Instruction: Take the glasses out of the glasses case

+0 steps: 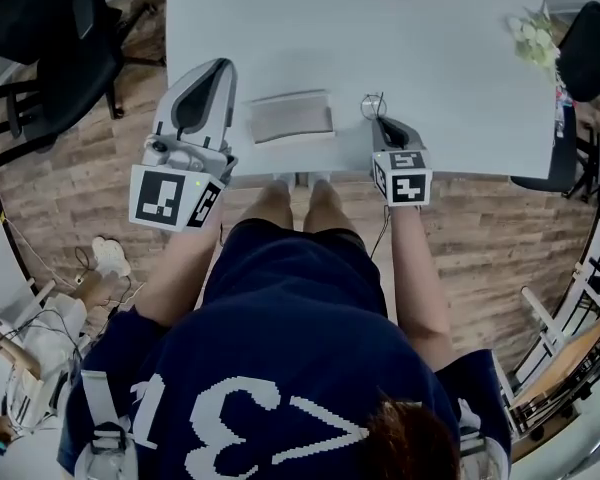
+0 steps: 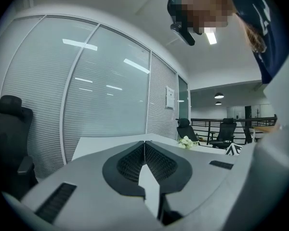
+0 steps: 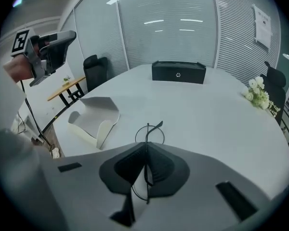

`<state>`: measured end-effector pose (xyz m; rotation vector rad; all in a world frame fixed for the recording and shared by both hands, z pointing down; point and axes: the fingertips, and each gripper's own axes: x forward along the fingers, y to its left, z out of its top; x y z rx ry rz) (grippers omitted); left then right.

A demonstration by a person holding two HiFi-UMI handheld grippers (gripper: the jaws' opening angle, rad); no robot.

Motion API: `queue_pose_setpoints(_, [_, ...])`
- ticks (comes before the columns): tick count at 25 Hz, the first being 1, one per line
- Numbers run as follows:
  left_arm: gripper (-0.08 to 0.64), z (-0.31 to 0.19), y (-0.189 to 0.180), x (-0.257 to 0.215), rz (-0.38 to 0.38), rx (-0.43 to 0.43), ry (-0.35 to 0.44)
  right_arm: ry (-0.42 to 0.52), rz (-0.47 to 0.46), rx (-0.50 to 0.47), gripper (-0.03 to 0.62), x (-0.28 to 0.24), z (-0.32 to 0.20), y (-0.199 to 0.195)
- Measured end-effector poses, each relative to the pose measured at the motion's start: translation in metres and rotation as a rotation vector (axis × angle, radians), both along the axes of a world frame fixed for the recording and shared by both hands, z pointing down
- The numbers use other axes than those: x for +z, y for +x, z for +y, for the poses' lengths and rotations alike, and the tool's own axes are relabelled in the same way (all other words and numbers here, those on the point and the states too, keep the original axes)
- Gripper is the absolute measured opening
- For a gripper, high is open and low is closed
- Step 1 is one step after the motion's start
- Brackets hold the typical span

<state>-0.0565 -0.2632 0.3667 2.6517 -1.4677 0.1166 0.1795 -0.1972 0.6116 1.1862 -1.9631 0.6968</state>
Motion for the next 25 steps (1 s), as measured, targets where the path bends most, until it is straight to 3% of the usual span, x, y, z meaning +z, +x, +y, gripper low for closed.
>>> queue_pose_setpoints(6, [0.02,-0.001,0.002,-0.017,0.011,0.0,0.038,0.063,-0.051,0.015,0.066,-0.034,-0.012,0.0])
queue_pose_setpoints(17, [0.02,-0.012,0.016,-0.093,0.063,-0.004,0.212,0.656,-0.134,-0.005,0.025,-0.255,-0.079,0.0])
queue_pose_setpoints(21, [0.02,-0.018,0.017,-0.114,0.063,-0.011,0.27,0.796,-0.15,-0.035,0.025,-0.31,-0.084,-0.007])
queue_pose_setpoints(25, [0.02,-0.013,0.008,-0.129,0.054,-0.041,0.307,0.866,-0.212,-0.074,0.025,-0.345,-0.085,-0.021])
